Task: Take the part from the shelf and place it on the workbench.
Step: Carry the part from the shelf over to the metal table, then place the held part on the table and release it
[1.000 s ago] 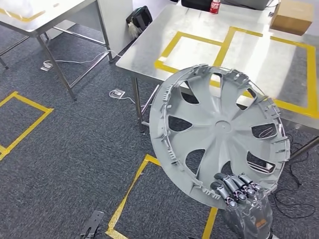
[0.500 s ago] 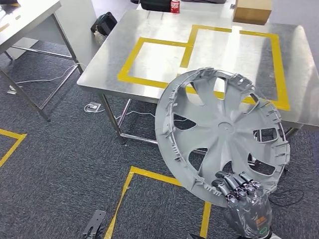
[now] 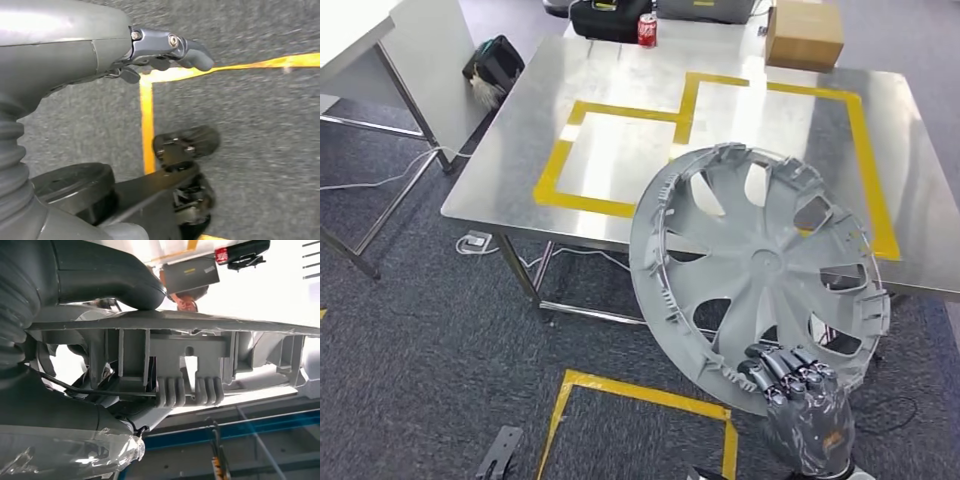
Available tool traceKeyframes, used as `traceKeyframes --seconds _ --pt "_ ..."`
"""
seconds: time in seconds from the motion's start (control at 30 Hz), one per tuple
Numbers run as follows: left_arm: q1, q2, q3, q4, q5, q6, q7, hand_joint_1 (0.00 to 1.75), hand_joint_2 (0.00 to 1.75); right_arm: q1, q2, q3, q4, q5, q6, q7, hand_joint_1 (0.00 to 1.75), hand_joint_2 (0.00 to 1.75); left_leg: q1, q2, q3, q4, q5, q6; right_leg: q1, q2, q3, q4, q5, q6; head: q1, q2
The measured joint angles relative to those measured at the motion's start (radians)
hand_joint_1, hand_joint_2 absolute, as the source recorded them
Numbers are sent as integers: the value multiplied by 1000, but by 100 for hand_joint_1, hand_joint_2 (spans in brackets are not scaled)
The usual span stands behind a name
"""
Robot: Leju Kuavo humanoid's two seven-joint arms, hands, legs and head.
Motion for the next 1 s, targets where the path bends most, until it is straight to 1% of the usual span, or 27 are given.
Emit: traceKeyframes --seconds 0.03,0.07,0.1,0.13,0.17,0.2,0.23,0.27,0.3,0.33,0.37,0.43,0.47,0.5,0.53,0.57,0.6,0.63,0.67,0.7,0.73,0.8,0.83,0.87,0.93,0.97,1.0 --pt "1 0 0 0 1 1 0 0 175 -2 -1 2 2 0 0 0 175 175 0 0 18 -1 -15 3 0 -8 -46 57 -26 2 1 0" --pt "2 1 1 0 3 1 0 0 175 -2 -2 3 5 0 0 0 175 175 0 -1 36 -1 -32 4 0 -12 -86 91 -68 3 1 0" --pt "4 1 1 0 5 2 0 0 175 -2 -2 5 8 0 0 1 175 175 0 -3 58 -1 -49 5 -1 -13 -116 103 -110 5 2 0" --pt "6 1 2 0 7 3 0 0 175 -2 -3 7 10 0 0 2 175 175 0 -7 81 -2 -67 5 -1 -13 -136 90 -139 7 2 0" --pt "7 1 2 0 8 3 0 0 175 -2 -3 8 13 0 0 3 175 175 0 -12 104 -2 -84 5 -2 -13 -147 62 -146 9 2 0" --pt "7 1 2 0 10 4 0 0 175 -2 -4 10 16 0 0 5 175 175 0 -17 125 -2 -99 4 -4 -13 -151 25 -130 11 2 0" --pt "7 1 2 0 11 4 0 0 175 -2 -4 11 18 0 0 6 175 175 0 -21 142 -2 -113 3 -5 -12 -151 -18 -90 12 3 0" --pt "8 1 3 0 11 5 0 0 175 -2 -5 12 21 0 0 7 175 175 0 -23 157 -2 -127 2 -7 -7 -153 -65 -17 14 2 0" --pt "8 2 3 0 12 5 0 0 175 -2 -6 14 25 0 0 7 175 175 0 -27 172 -3 -142 -2 -8 -6 -153 -101 48 11 2 0" --pt "8 2 4 0 12 6 0 0 175 -2 -7 15 27 0 0 8 175 175 1 -31 188 -9 -159 -6 -5 -5 -146 -128 97 6 0 0" --pt "7 2 4 0 13 7 0 0 175 -3 -8 17 30 0 0 9 175 175 3 -34 206 -12 -167 -13 -1 -4 -138 -147 124 -3 -1 0" --pt "1 1 5 0 14 9 0 0 175 -5 -8 20 30 0 0 10 175 175 8 -36 228 0 -157 -27 7 -7 -94 -160 106 -24 -2 0" --pt "-3 0 5 -1 15 10 0 0 175 -6 -8 21 30 0 0 10 175 175 8 -33 219 36 -139 -32 7 -10 -74 -168 100 -33 -1 0" --pt "-7 -1 5 -1 16 10 0 0 175 -7 -9 21 30 0 0 12 175 175 8 -27 190 91 -128 -35 6 -14 -54 -173 93 -41 -3 0" --pt "-10 -1 5 -1 17 11 0 0 175 -8 -9 21 30 0 0 14 175 175 8 -21 145 158 -131 -38 5 -18 -39 -176 84 -46 -5 0" --pt "-9 -2 5 -1 18 11 0 0 175 -10 -9 21 31 0 0 15 175 175 7 -16 92 223 -152 -39 5 -22 -26 -178 72 -50 -6 -1" --pt "-6 -1 5 -1 19 11 0 0 175 -11 -9 20 31 0 0 16 175 175 7 -14 40 271 -189 -40 5 -24 -12 -181 59 -52 -8 0" --pt "-2 -1 5 -1 20 11 0 0 175 -11 -9 20 32 0 0 16 175 175 7 -13 -3 296 -230 -40 4 -25 5 -184 46 -53 -7 0" --pt "2 0 5 -1 20 11 0 0 175 -10 -9 21 34 0 0 16 175 175 6 -13 -34 297 -257 -38 4 -26 21 -187 32 -51 -7 0" --pt "5 0 6 -1 21 11 0 0 175 -10 -10 21 35 0 0 16 175 175 6 -11 -53 272 -257 -36 3 -29 39 -188 16 -48 -7 0" --pt "6 1 6 -1 21 11 0 0 175 -10 -10 22 36 0 0 17 175 175 6 -6 -62 227 -227 -34 1 -34 58 -190 -1 -44 -7 0" --pt "7 3 6 0 21 11 -1 0 175 -11 -10 23 37 0 0 19 175 175 5 20 -61 115 -101 -37 0 -40 93 -191 -36 -33 -10 0" --pt "7 3 6 0 22 11 -1 0 175 -12 -10 23 37 0 0 22 175 175 5 31 -56 77 -51 -38 1 -43 108 -195 -54 -27 -11 0" --pt "8 3 6 0 23 11 -3 0 175 -13 -10 24 38 0 0 25 175 175 5 38 -51 54 -14 -36 3 -45 126 -199 -63 -20 -12 0" --pt "7 2 6 0 26 12 -6 0 175 -19 -11 27 38 -2 0 32 175 175 6 32 -38 46 2 -25 4 -48 145 -198 -62 -7 -9 0" --pt "7 2 6 0 27 13 -8 0 175 -22 -12 31 39 -4 0 36 175 175 8 28 -31 42 7 -18 3 -47 136 -173 -47 0 -9 0" --pt "6 2 6 0 29 15 -9 0 175 -24 -13 34 39 -6 0 40 175 175 9 26 -24 41 4 -11 2 -42 107 -128 -37 4 -8 0"
